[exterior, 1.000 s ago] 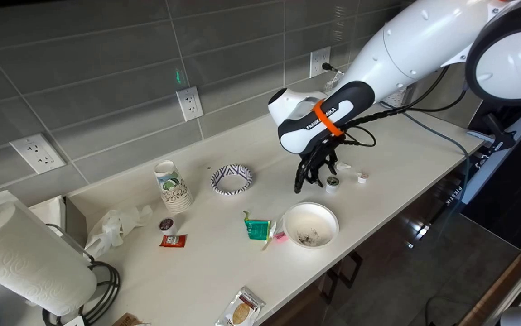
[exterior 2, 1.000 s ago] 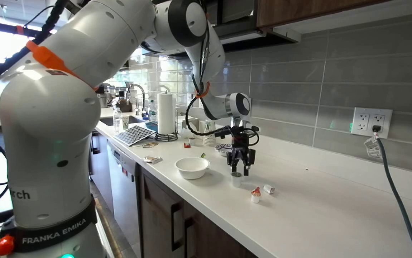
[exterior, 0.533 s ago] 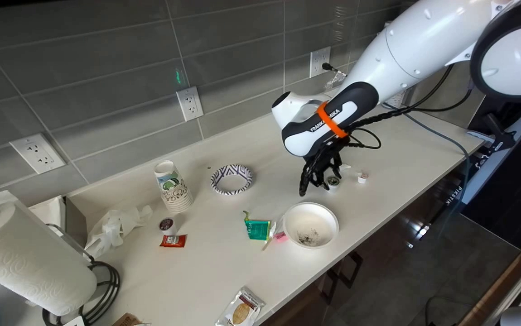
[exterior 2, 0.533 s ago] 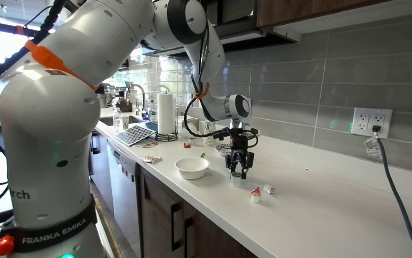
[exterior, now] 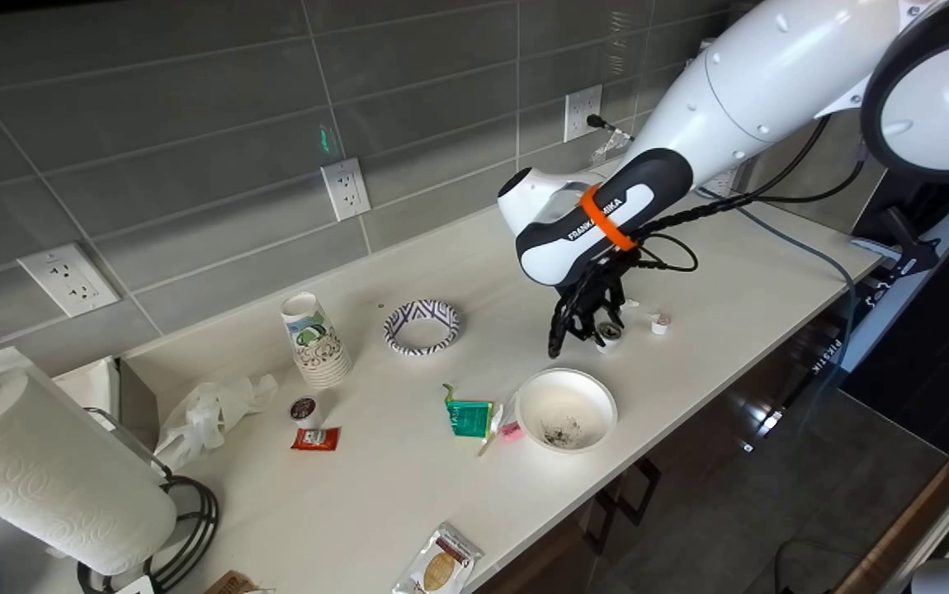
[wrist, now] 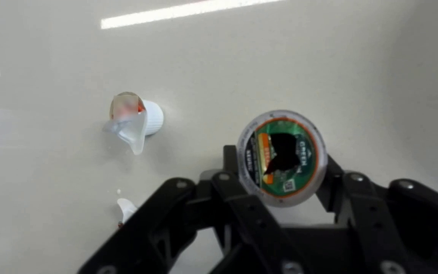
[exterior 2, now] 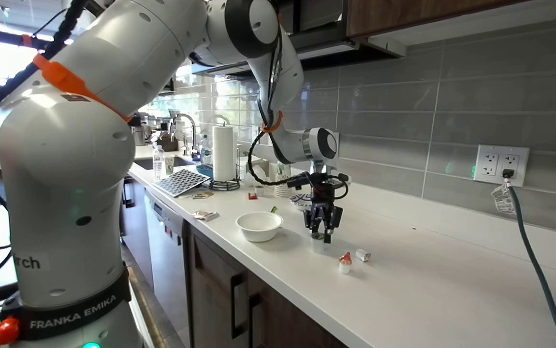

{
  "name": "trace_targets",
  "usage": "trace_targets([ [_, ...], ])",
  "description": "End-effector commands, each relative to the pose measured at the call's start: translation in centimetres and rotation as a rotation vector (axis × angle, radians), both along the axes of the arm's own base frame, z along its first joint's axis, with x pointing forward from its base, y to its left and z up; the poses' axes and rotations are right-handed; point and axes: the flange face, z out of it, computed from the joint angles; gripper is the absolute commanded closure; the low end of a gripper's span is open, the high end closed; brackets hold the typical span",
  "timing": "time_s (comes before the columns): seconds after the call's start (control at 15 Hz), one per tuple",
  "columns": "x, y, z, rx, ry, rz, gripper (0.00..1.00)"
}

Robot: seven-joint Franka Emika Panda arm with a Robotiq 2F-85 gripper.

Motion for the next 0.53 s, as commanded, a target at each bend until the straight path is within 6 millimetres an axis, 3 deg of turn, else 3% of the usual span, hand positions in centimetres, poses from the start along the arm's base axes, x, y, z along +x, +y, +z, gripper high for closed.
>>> trace_targets([
  [0.0, -0.7, 0.0, 0.2, 0.012, 0.014, 0.001, 0.76],
  [0.2, -0.7, 1.3, 1.3, 0.016, -0.015, 0.016, 0.76],
  [0.47, -1.7, 4.8, 4.0, 0.034, -0.081, 0.066, 0.76],
])
